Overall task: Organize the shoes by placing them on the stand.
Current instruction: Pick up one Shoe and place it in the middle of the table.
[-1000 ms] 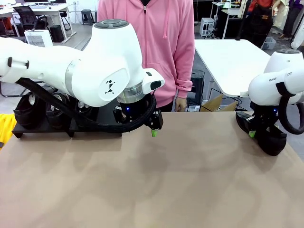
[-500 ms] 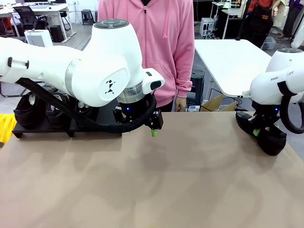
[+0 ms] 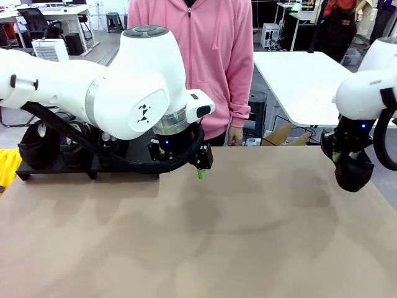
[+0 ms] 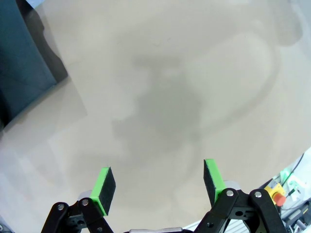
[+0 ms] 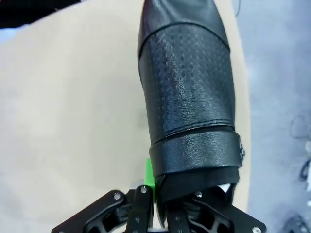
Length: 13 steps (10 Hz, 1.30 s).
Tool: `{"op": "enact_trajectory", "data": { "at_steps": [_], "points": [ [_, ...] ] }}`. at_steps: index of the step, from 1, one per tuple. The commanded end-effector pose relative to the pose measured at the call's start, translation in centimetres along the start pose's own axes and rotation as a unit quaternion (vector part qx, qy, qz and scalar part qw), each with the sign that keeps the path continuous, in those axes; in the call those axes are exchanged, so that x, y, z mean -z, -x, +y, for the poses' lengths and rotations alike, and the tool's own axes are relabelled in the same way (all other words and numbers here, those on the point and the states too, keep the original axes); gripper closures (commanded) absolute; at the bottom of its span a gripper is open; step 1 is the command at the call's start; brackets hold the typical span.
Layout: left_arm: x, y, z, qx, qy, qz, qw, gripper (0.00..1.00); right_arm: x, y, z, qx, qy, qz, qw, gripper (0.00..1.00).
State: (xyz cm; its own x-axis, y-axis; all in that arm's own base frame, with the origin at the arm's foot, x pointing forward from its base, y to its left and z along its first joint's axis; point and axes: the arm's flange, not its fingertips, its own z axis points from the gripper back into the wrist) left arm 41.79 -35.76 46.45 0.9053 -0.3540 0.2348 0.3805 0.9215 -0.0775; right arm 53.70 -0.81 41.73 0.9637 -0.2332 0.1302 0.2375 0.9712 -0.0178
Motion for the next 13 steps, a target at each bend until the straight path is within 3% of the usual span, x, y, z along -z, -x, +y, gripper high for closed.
{"op": "enact_trajectory", "data": {
  "at_steps": [1,4,6,7,9,10,11,13],
  "points": [
    [-0.2,0.1,0.1,-0.003,-0.01,-0.004,1.0,0.07,-3.2,6.2,3.8,0.015,-0.035,0.01,0.999,1.0],
    [-0.2,0.1,0.1,-0.003,-0.01,-0.004,1.0,0.07,-3.7,14.5,9.4,-0.001,-0.061,0.034,0.998,1.0],
    [-0.2,0.1,0.1,-0.003,-0.01,-0.004,1.0,0.07,-4.3,18.9,11.6,-0.023,-0.041,0.032,0.998,1.0],
    [-0.2,0.1,0.1,-0.003,-0.01,-0.004,1.0,0.07,-3.4,15.6,10.4,-0.022,-0.052,0.039,0.998,1.0],
    [-0.2,0.1,0.1,-0.003,-0.01,-0.004,1.0,0.07,-3.4,15.6,10.4,-0.022,-0.052,0.039,0.998,1.0],
    [-0.2,0.1,0.1,-0.003,-0.01,-0.004,1.0,0.07,-2.9,17.8,11.1,-0.026,-0.044,0.042,0.998,1.0],
    [-0.2,0.1,0.1,-0.003,-0.01,-0.004,1.0,0.07,-2.0,18.1,9.9,-0.004,-0.083,0.033,0.996,1.0],
    [0.0,0.0,0.0,0.0,0.0,0.0,1.0,0.07,-2.9,20.7,13.3,-0.008,-0.087,-0.017,0.996,1.0]
  ]
}}
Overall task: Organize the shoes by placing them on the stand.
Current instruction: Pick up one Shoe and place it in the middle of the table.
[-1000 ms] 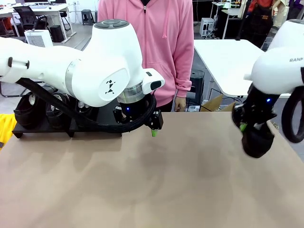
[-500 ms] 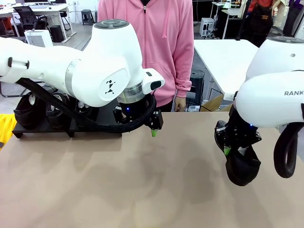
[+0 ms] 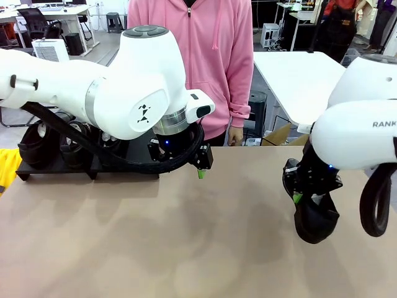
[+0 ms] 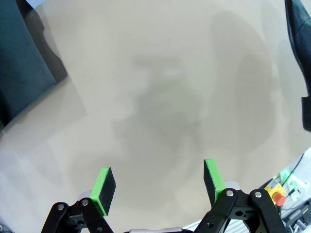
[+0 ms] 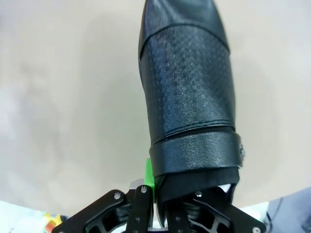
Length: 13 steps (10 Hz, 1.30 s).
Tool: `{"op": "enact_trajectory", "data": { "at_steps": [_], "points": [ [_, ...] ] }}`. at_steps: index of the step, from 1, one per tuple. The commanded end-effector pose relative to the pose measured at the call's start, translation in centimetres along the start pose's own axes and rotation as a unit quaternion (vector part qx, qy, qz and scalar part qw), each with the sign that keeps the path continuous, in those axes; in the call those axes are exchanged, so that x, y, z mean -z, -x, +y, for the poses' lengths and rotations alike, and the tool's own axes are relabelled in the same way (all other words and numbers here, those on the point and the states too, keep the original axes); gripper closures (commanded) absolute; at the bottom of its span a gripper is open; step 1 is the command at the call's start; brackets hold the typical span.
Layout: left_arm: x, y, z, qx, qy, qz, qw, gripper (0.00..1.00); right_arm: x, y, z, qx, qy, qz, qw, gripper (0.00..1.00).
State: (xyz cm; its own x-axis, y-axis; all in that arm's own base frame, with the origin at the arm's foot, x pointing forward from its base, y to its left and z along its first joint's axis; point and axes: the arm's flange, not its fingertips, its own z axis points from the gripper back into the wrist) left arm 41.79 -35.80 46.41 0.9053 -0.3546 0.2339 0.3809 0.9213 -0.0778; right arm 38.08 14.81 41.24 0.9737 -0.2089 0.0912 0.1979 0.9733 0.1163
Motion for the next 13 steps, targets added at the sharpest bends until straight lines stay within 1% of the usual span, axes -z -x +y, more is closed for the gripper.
{"op": "enact_trajectory", "data": {
  "at_steps": [1,3,4,7,9,10,11,13],
  "points": [
    [-0.7,0.7,0.9,-0.019,-0.018,-0.002,1.0,0.07,-0.4,2.7,3.7,-0.004,-0.014,-0.044,0.999,1.0],
    [-1.9,2.9,3.5,-0.045,-0.024,-0.016,0.999,0.07,0.2,4.0,6.4,-0.022,-0.019,-0.042,0.999,1.0],
    [-2.5,4.0,4.9,-0.056,-0.013,-0.023,0.998,0.07,0.6,4.4,8.2,-0.04,-0.019,-0.051,0.998,1.0],
    [-3.6,6.1,7.9,-0.081,-0.025,-0.022,0.996,0.07,3.4,2.9,12.5,-0.068,-0.02,-0.049,0.996,1.0],
    [-3.9,7.6,9.2,-0.113,-0.017,-0.039,0.993,0.07,4.0,2.2,14.6,-0.079,-0.022,-0.041,0.996,1.0],
    [-3.6,5.7,8.1,-0.087,-0.034,-0.021,0.995,0.07,4.6,1.7,15.4,-0.081,-0.019,-0.047,0.995,1.0],
    [-3.6,5.7,8.1,-0.087,-0.034,-0.021,0.995,0.07,5.5,1.3,16.0,-0.085,-0.022,-0.029,0.996,1.0],
    [-3.6,5.7,8.1,-0.087,-0.034,-0.021,0.995,0.07,6.6,0.9,16.6,-0.085,-0.021,-0.016,0.996,1.0]
  ]
}}
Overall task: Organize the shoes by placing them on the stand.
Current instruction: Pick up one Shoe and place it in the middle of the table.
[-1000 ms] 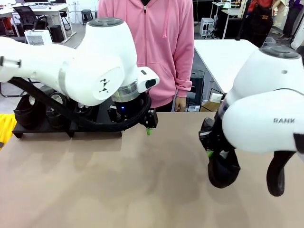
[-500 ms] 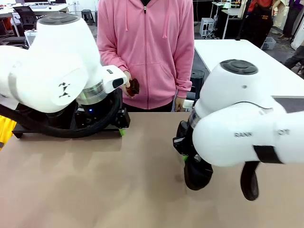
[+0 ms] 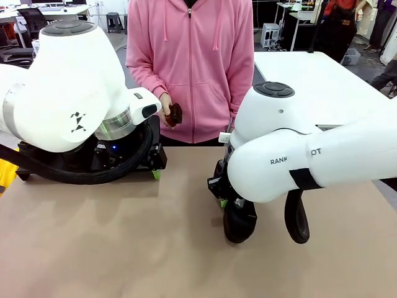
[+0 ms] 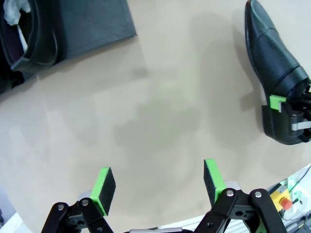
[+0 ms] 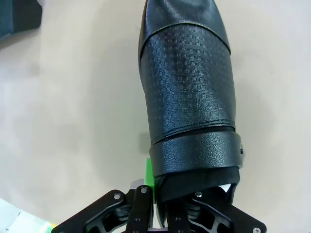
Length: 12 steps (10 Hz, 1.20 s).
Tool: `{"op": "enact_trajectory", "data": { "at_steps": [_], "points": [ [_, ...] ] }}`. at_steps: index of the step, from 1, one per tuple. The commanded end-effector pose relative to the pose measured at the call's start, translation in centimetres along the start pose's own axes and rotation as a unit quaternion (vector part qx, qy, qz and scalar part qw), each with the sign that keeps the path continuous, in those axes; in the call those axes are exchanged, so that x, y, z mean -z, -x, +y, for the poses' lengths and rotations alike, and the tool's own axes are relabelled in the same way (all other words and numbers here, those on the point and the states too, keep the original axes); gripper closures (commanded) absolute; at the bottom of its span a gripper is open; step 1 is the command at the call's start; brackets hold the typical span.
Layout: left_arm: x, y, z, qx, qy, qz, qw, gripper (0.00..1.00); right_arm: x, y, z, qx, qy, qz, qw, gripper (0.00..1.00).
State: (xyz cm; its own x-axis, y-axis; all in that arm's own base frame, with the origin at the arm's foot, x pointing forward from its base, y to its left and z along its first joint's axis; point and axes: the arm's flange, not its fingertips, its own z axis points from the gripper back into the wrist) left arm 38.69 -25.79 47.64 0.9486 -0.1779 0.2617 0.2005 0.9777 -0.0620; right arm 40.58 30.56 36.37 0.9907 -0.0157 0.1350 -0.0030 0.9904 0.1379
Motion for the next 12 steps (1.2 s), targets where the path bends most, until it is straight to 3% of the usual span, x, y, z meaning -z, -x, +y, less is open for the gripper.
{"op": "enact_trajectory", "data": {
  "at_steps": [1,2,3,7,8,10,11,12],
  "points": [
    [-0.2,-0.4,0.1,0.003,-0.003,-0.001,1.0,0.07,0.6,-0.8,1.3,0.02,-0.002,-0.002,1.0,1.0],
    [-0.2,-0.4,0.1,0.003,-0.003,-0.001,1.0,0.07,1.0,-0.8,1.3,0.022,-0.004,0.004,1.0,0.94],
    [-0.2,-0.4,0.1,0.003,-0.003,-0.001,1.0,0.07,1.1,-0.8,1.2,0.026,-0.007,0.008,1.0,0.8],
    [-0.2,-0.4,0.1,0.003,-0.003,-0.001,1.0,0.07,-0.3,-0.2,0.2,0.041,-0.027,0.001,0.999,0.06],
    [-0.2,-0.4,0.1,0.003,-0.003,-0.001,1.0,0.07,-1.2,0.3,-0.3,0.037,-0.039,0.015,0.998,0.0],
    [-0.2,-0.4,0.1,0.003,-0.003,-0.001,1.0,0.07,-3.8,1.8,-1.9,0.005,-0.064,0.039,0.997,0.0],
    [-0.2,-0.4,0.1,0.003,-0.003,-0.001,1.0,0.07,-1.1,-0.3,0.2,0.037,-0.036,0.013,0.999,0.0],
    [-0.2,-0.4,0.1,0.003,-0.003,-0.001,1.0,0.07,-1.1,-0.3,0.2,0.037,-0.036,0.013,0.999,0.0]
  ]
}}
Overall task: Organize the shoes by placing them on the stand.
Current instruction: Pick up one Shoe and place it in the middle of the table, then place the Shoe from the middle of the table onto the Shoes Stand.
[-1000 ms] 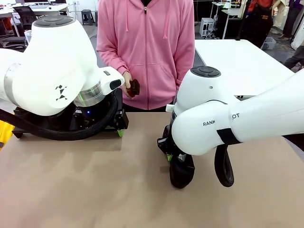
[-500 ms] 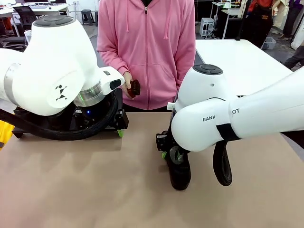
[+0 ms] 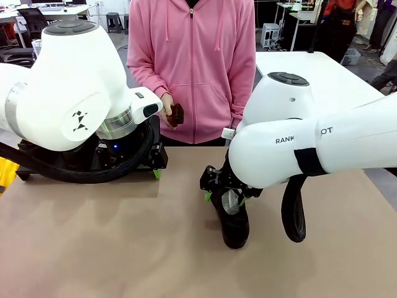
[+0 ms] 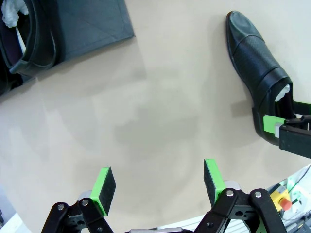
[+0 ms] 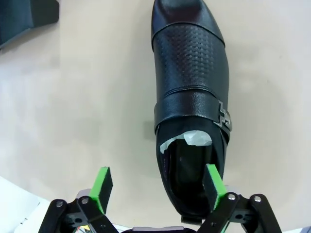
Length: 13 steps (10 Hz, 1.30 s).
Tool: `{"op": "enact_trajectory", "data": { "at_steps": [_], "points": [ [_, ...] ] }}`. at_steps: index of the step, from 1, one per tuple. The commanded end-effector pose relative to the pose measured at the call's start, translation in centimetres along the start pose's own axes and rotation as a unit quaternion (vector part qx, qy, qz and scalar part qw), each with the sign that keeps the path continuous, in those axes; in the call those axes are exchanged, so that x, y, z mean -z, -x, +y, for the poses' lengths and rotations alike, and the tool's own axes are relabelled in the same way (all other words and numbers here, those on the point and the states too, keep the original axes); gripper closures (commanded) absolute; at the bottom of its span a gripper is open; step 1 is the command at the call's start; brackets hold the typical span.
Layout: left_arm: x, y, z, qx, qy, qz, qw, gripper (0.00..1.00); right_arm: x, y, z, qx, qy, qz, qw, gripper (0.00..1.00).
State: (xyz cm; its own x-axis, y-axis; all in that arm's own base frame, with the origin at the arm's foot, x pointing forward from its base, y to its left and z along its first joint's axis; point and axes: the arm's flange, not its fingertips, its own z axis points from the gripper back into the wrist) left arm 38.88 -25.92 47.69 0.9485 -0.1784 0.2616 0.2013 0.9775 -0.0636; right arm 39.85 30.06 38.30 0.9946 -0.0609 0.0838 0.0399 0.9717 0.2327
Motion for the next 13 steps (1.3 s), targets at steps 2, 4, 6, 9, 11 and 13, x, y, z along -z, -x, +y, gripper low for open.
{"op": "enact_trajectory", "data": {
  "at_steps": [2,4,6,9,11,13],
  "points": [
    [-0.2,-0.2,0.2,0.003,-0.003,-0.001,1.0,0.07,1.0,-0.7,0.4,0.01,0.009,-0.009,1.0,0.0],
    [-0.2,-0.2,0.2,0.003,-0.003,-0.001,1.0,0.07,1.0,-0.7,0.4,0.01,0.009,-0.009,1.0,0.0],
    [-0.2,-0.2,0.2,0.003,-0.003,-0.001,1.0,0.07,1.0,-0.7,0.4,0.01,0.009,-0.009,1.0,0.0],
    [-0.2,-0.2,0.2,0.003,-0.003,-0.001,1.0,0.07,1.1,-0.3,-0.2,0.004,0.003,0.003,1.0,0.0],
    [0.9,-0.3,-1.5,0.005,-0.007,0.011,1.0,0.07,-4.0,0.2,-3.7,0.014,-0.027,-0.027,0.999,0.0],
    [1.2,-0.7,-5.5,-0.032,-0.022,-0.015,0.999,0.07,-6.8,-1.4,-8.7,0.099,-0.024,-0.081,0.991,0.0]
  ]
}}
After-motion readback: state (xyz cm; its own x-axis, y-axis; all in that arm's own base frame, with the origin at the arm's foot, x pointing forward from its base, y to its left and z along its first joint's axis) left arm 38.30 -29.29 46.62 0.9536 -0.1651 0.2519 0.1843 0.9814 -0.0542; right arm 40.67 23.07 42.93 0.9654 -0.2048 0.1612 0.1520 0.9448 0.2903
